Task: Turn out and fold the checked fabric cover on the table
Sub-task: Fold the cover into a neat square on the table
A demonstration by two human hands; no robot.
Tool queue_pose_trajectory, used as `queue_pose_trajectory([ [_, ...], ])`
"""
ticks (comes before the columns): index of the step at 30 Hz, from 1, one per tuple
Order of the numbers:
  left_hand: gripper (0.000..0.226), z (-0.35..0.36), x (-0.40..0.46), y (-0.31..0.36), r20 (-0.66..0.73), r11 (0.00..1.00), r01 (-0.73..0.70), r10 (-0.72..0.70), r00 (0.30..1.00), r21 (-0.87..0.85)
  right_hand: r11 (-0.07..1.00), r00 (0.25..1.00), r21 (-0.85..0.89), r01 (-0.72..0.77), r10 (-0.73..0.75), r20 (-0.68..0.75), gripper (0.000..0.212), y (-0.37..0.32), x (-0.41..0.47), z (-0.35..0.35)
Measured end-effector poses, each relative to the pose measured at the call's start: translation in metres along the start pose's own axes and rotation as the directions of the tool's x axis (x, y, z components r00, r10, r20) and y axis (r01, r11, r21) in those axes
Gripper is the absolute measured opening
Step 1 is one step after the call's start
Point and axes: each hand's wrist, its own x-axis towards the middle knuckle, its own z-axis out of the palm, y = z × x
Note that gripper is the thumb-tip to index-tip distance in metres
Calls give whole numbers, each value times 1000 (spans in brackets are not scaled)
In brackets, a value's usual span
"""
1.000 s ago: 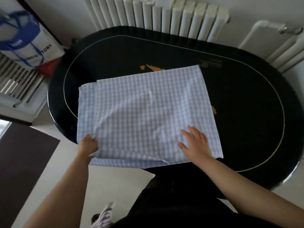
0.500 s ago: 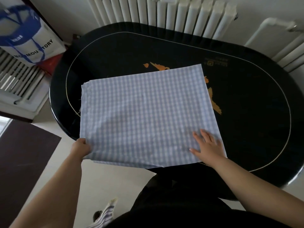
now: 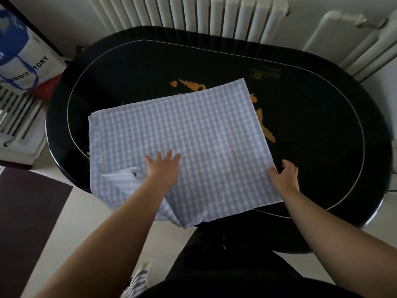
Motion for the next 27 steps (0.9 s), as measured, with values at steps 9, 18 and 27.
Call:
queue_pose_trajectory([
  [9,69,67,-19,122,-145,935,-246,214,966,-254,950,953,-128,284,-264,152,29,-50,0,-35],
  [18,63,44,15,132,-133,941,-108,68,989,-322,731,928,-592,339,-363,84,72,-3,62,-80],
  [27,81,62,-25,98,286,86,446,-657,697,-891,947,975,320,-35,102,-195,78,54,4,-11],
])
